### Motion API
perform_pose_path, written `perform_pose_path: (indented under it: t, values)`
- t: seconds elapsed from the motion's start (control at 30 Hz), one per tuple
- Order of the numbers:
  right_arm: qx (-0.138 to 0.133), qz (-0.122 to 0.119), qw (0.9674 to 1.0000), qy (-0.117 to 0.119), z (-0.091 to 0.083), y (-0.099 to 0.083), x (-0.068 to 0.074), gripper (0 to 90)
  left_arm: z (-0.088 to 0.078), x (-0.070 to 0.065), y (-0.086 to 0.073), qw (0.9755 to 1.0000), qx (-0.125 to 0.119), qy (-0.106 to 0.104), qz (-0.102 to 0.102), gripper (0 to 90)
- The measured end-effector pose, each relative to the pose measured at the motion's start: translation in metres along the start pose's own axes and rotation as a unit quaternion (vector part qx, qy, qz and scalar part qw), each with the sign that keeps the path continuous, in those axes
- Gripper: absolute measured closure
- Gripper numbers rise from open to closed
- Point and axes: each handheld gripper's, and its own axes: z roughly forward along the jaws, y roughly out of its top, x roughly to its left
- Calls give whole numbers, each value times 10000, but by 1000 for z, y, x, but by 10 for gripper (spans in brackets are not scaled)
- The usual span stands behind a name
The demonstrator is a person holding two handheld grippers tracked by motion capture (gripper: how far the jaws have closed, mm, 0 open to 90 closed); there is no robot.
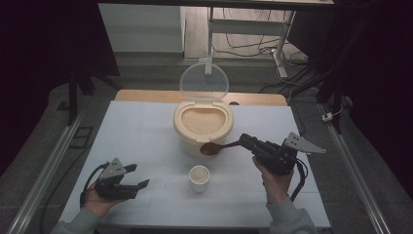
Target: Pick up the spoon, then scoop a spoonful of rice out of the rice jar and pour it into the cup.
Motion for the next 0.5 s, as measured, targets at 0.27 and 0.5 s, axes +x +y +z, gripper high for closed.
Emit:
perform_pose_path:
  t: [0.27, 0.5]
  values:
    - [-125, -64, 9999, -82, -6, 7, 0, 829, 2, 1, 0, 10000, 39, -19, -58, 236]
    - [-342, -133, 9992, -186, -8, 19, -2, 829, 5, 2, 1, 9999, 86, -51, -85, 227]
